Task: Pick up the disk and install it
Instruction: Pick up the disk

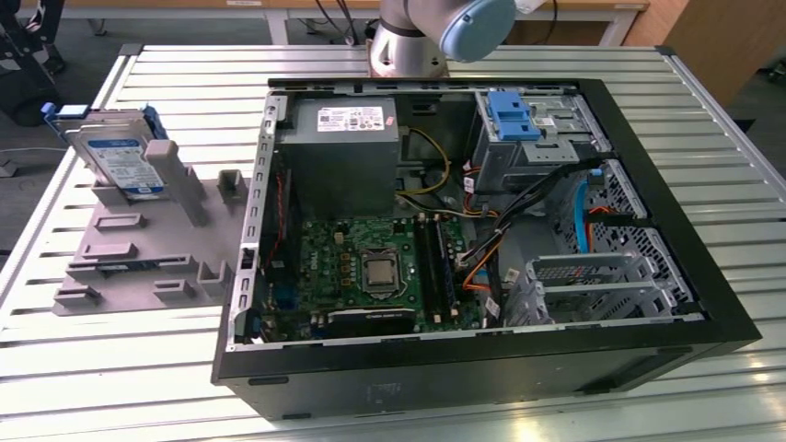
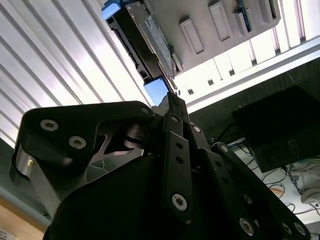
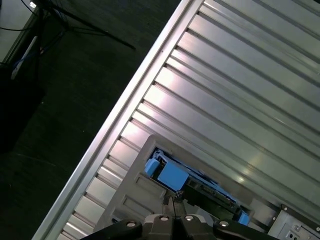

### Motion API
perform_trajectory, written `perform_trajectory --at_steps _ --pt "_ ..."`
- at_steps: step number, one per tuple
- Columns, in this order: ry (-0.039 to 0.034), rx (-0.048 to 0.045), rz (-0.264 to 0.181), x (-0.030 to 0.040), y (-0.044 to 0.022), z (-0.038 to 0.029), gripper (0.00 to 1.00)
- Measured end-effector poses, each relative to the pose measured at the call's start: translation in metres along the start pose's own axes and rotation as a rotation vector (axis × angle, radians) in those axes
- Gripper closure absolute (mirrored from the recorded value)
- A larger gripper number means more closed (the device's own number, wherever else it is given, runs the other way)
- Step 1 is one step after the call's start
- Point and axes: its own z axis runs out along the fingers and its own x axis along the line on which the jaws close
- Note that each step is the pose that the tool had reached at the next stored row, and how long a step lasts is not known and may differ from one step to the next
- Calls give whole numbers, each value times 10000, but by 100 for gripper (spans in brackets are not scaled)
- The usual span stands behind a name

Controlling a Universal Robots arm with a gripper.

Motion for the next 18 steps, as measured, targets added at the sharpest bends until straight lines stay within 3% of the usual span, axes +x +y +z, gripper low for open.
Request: perform_trajectory --at_steps 18 --pt "23 -4 -597 0 0 0 89"
